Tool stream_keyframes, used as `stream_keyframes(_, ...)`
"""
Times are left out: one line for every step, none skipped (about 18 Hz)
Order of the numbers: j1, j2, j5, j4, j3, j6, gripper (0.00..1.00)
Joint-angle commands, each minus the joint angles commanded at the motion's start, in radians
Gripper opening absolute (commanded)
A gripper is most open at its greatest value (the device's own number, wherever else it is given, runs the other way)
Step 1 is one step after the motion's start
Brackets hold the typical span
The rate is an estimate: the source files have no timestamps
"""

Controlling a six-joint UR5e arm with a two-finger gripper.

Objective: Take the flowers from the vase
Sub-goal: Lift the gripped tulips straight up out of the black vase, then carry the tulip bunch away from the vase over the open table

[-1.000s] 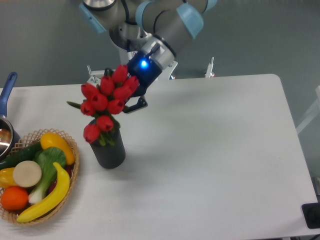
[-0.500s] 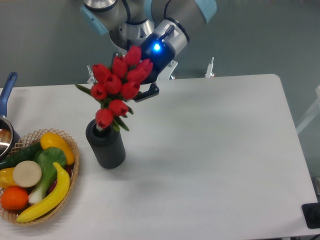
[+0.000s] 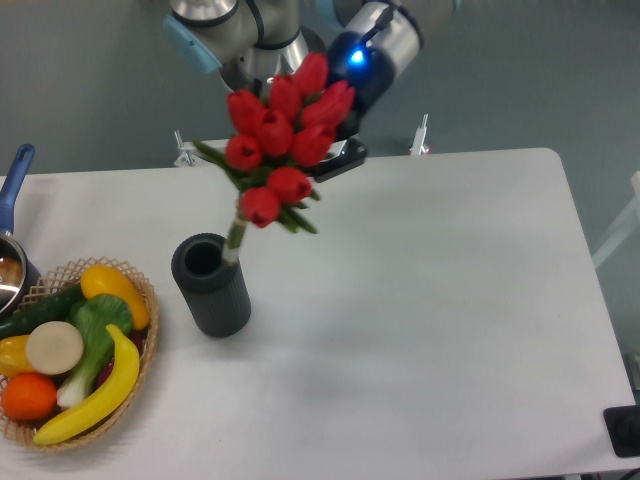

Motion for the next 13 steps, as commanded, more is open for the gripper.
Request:
stream_keyframes(0.006, -0.023, 0.017, -0.002, 0.015, 0.046, 0.0)
stream_keyframes(0.009, -0.043, 0.055, -0.002, 0.026, 0.087, 0.0)
stream_keyframes(0.008, -0.055, 0.114, 0.0, 0.035, 0.121, 0.0)
stream_keyframes(0.009, -0.06, 0.185, -0.002, 0.046, 0.146, 0.0)
stream_keyframes(0.008, -0.074, 0.251, -0.002, 0.052, 0.167, 0.0)
stream_keyframes(0.008, -0.084, 0.305, -0.002, 0.06, 0.175, 0.0)
stream_keyframes(0.008, -0.095, 0.346, -0.002, 0.063, 0.174, 0.0)
stream_keyframes(0.008, -0.107, 0.379, -0.002, 0.063, 0.175, 0.0)
stream_keyframes(0.009, -0.114, 0.409, -0.002, 0.06, 0.177, 0.0)
stream_keyframes(0.012, -0.114, 0.46, -0.003, 0.055, 0.178, 0.0)
stream_keyframes(0.014, -0.112, 0.527, -0.003, 0.055, 0.178, 0.0)
stream_keyframes(0.014, -0.109, 0.601, -0.005, 0.054, 0.178, 0.0)
stream_keyframes(0.012, -0.108, 0.67, -0.005, 0.049, 0.177, 0.0)
